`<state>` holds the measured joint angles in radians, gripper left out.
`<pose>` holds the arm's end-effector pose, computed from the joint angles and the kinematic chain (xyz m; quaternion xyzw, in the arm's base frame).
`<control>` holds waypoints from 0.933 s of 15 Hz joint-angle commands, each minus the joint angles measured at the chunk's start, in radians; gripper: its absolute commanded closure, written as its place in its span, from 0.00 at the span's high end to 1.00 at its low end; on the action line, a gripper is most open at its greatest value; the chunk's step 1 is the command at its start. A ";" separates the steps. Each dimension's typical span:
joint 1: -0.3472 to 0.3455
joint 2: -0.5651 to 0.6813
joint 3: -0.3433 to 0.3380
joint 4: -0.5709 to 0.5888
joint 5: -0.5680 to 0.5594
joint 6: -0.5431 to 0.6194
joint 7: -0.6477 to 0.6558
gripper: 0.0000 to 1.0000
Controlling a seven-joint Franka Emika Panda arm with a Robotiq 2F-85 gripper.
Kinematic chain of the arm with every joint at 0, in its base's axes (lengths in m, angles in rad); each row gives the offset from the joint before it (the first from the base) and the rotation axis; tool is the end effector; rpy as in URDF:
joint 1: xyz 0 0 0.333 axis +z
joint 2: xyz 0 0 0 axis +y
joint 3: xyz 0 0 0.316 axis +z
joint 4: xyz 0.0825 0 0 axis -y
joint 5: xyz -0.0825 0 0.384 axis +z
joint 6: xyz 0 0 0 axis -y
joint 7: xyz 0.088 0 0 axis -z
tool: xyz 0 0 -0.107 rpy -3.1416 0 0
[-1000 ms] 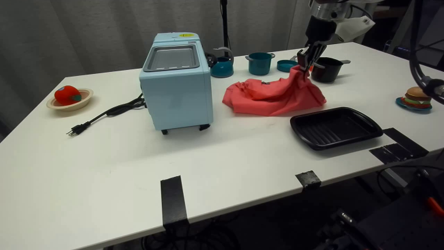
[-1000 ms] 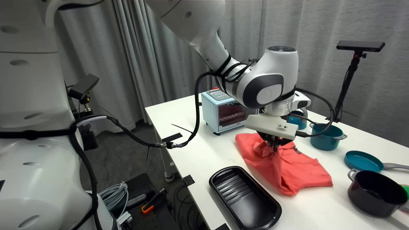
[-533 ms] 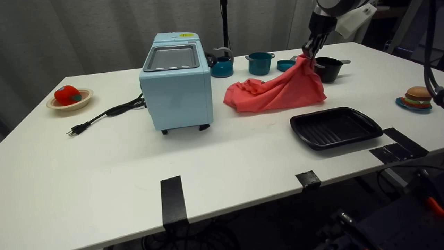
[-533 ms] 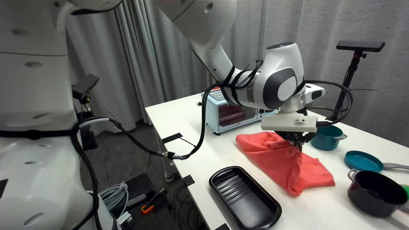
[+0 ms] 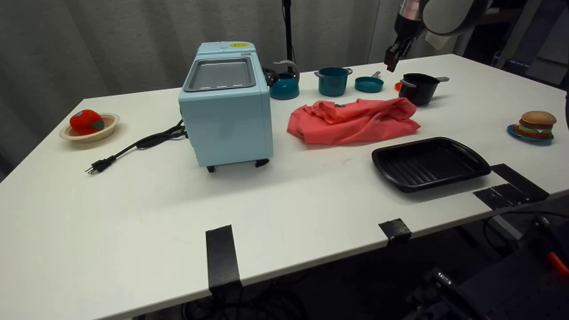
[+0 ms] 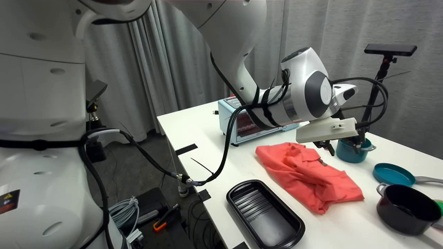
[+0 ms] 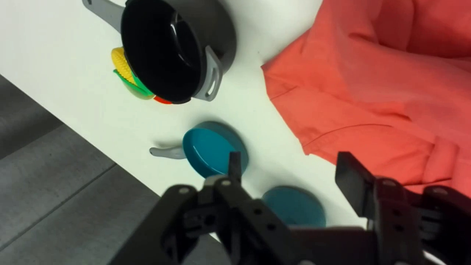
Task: Fold the shirt
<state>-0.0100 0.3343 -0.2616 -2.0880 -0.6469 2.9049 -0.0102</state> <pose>0.6039 -0.1232 0.3114 0.9413 0.1762 0.1924 0.2142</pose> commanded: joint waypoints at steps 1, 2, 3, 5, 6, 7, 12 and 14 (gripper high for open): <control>0.047 0.003 -0.045 0.015 -0.066 0.027 0.097 0.98; 0.044 -0.012 -0.029 0.003 -0.044 0.013 0.096 1.00; 0.039 -0.029 -0.010 -0.008 -0.016 -0.001 0.091 1.00; 0.014 -0.071 0.051 -0.035 0.072 -0.035 0.051 1.00; -0.003 -0.095 0.090 -0.048 0.143 -0.059 0.018 1.00; -0.013 -0.119 0.126 -0.060 0.221 -0.082 -0.010 1.00; -0.025 -0.254 0.243 -0.066 0.572 -0.288 -0.112 1.00; -0.015 -0.305 0.246 -0.057 0.638 -0.372 -0.118 1.00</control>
<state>-0.0079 0.1312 -0.0434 -2.1232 -0.1101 2.6442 -0.0879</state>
